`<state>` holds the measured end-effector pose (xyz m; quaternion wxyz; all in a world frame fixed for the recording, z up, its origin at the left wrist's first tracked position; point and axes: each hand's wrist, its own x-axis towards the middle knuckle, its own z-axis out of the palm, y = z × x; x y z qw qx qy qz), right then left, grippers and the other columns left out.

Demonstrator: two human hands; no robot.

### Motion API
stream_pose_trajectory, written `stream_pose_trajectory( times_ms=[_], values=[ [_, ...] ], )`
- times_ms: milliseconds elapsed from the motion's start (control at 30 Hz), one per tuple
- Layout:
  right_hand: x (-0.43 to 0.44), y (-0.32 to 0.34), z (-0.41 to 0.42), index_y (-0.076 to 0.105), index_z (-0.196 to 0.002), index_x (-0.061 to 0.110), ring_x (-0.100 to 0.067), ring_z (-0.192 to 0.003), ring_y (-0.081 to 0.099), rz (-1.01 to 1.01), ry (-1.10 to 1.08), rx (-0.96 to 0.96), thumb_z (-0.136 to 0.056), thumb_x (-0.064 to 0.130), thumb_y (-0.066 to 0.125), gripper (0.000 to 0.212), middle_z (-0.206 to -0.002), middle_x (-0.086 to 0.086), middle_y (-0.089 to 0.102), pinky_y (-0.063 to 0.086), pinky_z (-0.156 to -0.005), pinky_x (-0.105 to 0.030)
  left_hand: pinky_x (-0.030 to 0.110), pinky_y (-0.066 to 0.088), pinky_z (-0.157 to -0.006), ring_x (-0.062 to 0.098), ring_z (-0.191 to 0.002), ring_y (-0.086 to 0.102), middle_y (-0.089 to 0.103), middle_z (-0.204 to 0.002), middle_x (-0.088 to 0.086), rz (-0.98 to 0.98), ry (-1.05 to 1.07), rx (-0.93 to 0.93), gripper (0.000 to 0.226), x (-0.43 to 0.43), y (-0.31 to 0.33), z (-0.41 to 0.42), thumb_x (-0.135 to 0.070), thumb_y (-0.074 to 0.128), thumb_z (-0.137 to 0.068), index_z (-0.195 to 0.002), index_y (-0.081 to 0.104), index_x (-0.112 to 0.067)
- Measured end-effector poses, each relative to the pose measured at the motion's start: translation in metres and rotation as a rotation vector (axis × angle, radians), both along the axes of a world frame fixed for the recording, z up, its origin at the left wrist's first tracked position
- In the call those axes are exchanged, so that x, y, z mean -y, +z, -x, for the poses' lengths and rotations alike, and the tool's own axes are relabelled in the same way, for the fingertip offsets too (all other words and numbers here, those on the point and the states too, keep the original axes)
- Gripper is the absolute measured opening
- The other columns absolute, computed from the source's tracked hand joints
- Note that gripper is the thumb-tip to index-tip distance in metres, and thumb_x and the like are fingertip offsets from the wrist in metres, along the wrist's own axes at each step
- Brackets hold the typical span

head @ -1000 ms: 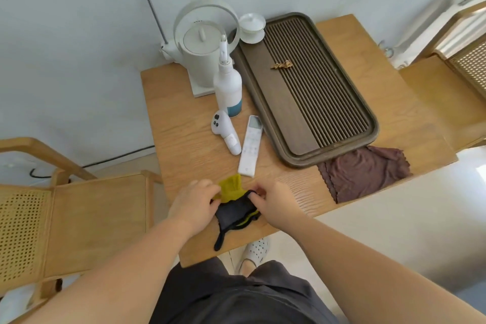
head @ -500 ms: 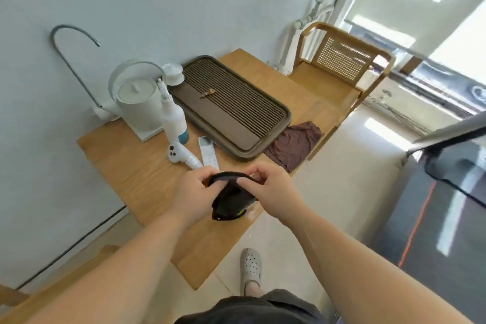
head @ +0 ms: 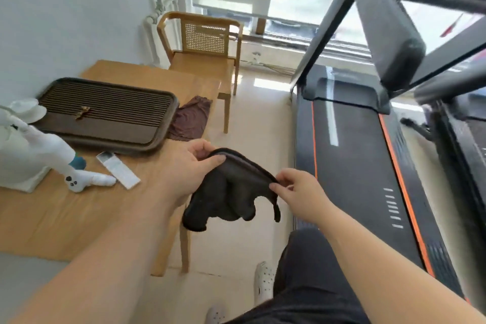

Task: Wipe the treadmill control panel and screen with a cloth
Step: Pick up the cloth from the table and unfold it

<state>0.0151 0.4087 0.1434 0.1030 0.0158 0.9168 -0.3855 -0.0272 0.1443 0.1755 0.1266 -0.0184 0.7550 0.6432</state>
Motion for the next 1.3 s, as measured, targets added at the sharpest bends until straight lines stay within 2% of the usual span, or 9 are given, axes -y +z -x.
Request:
stream_pose_trajectory(
  times_ms=[267,500,633,733,833,933,1033,1133,1300],
  values=[
    [-0.105,-0.023,-0.019,0.061,-0.088,0.036,-0.007,-0.075,0.060,0.039,-0.264,-0.043,-0.100,0.016,0.061,0.023,-0.078,0.007,0.068,0.044,-0.067,-0.015,0.025,0.054,-0.051,0.012,-0.065,0.066,0.069,-0.075,0.004,-0.033,-0.075,0.113,0.008,-0.121,-0.043,0.010,-0.006,0.067,-0.094,-0.087,0.065,-0.010],
    [-0.230,-0.045,-0.008,0.068,-0.088,0.034,-0.008,-0.073,0.060,0.097,-0.421,-0.042,-0.098,0.016,0.065,0.021,-0.075,0.007,0.068,0.044,-0.067,-0.014,0.017,0.043,-0.055,0.008,-0.057,0.053,0.061,-0.061,-0.007,0.096,-0.318,0.171,0.028,-0.257,-0.065,0.044,-0.013,0.067,-0.095,-0.069,0.061,-0.019],
    [-0.345,-0.046,0.003,0.072,-0.089,0.031,-0.010,-0.077,0.066,0.140,-0.512,-0.088,-0.096,0.015,0.069,0.017,-0.080,0.006,0.073,0.052,-0.073,-0.022,0.023,0.040,-0.057,0.010,-0.059,0.051,0.061,-0.063,-0.004,0.205,-0.328,0.145,0.026,-0.375,-0.066,0.056,-0.011,0.066,-0.095,-0.071,0.062,-0.019],
    [-0.437,-0.018,0.015,0.072,-0.089,0.030,-0.010,-0.080,0.069,0.143,-0.498,-0.059,-0.094,0.019,0.070,0.012,-0.081,0.009,0.074,0.057,-0.079,-0.034,0.025,0.040,-0.059,0.008,-0.056,0.050,0.060,-0.063,-0.003,0.396,-0.311,0.097,0.021,-0.462,-0.034,0.059,-0.016,0.069,-0.092,-0.072,0.063,-0.019],
    [-0.511,0.033,0.028,0.071,-0.088,0.032,-0.010,-0.085,0.069,0.108,-0.452,-0.033,-0.093,0.023,0.071,0.010,-0.083,0.013,0.074,0.057,-0.083,-0.039,0.016,0.037,-0.052,0.003,-0.052,0.048,0.060,-0.060,-0.004,0.489,-0.267,0.022,0.022,-0.536,0.026,0.067,-0.019,0.069,-0.091,-0.070,0.063,-0.022],
    [-0.566,0.092,0.048,0.074,-0.090,0.028,-0.009,-0.085,0.070,0.091,-0.451,-0.048,-0.089,0.024,0.074,0.004,-0.084,0.014,0.074,0.057,-0.083,-0.036,0.015,0.039,-0.053,0.003,-0.054,0.050,0.059,-0.062,-0.002,0.464,-0.203,-0.041,0.023,-0.592,0.088,0.086,-0.021,0.069,-0.091,-0.070,0.062,-0.023],
    [-0.599,0.147,0.069,0.074,-0.094,0.031,-0.003,-0.088,0.068,0.092,-0.389,-0.034,-0.086,0.016,0.071,0.018,-0.089,0.017,0.073,0.053,-0.078,-0.024,0.025,0.044,-0.062,0.012,-0.066,0.056,0.064,-0.071,0.004,0.439,-0.164,-0.063,0.018,-0.626,0.139,0.111,-0.023,0.068,-0.092,-0.074,0.064,-0.023],
    [-0.620,0.183,0.096,0.075,-0.107,0.026,-0.007,-0.097,0.063,0.115,-0.258,-0.002,-0.089,0.003,0.060,0.032,-0.101,0.013,0.068,0.046,-0.083,-0.017,0.029,0.045,-0.064,0.014,-0.067,0.055,0.060,-0.068,-0.002,0.401,-0.124,-0.074,0.019,-0.645,0.174,0.141,-0.020,0.069,-0.091,-0.073,0.064,-0.023],
    [-0.655,0.201,0.160,0.071,-0.103,0.034,-0.013,-0.102,0.062,0.094,-0.223,-0.036,-0.093,0.002,0.059,0.036,-0.103,0.014,0.065,0.047,-0.093,-0.028,0.016,0.042,-0.059,0.005,-0.062,0.054,0.058,-0.058,-0.018,0.308,-0.032,-0.029,0.022,-0.668,0.191,0.193,-0.013,0.069,-0.091,-0.072,0.065,-0.023]
  ],
)
